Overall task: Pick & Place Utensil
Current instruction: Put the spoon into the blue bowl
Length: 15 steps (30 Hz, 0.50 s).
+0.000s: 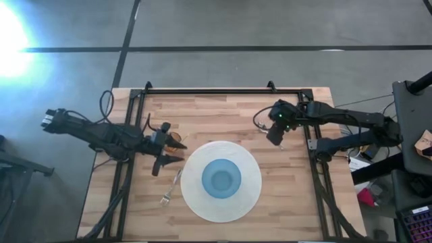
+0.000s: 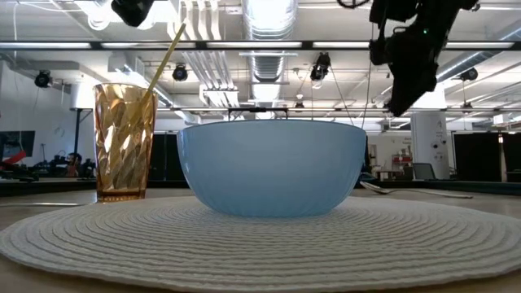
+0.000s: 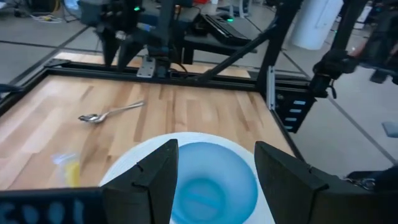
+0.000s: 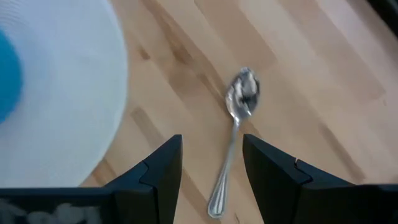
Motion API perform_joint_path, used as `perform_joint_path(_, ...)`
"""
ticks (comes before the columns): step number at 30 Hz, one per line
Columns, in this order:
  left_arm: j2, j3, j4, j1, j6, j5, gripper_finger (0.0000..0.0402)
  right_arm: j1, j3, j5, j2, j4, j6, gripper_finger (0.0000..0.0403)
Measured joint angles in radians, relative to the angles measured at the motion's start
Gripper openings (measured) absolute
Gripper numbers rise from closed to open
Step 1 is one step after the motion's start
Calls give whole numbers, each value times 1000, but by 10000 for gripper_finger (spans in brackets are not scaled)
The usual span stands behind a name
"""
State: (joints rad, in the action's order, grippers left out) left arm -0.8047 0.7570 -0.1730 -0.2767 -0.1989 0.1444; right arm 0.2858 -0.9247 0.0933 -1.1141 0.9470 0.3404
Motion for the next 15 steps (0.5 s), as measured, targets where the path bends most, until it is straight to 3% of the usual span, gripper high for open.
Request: perform_joint_path(15, -124, 107, -2, -94, 2, -5, 204, 111, 154, 0, 0, -20, 80, 169)
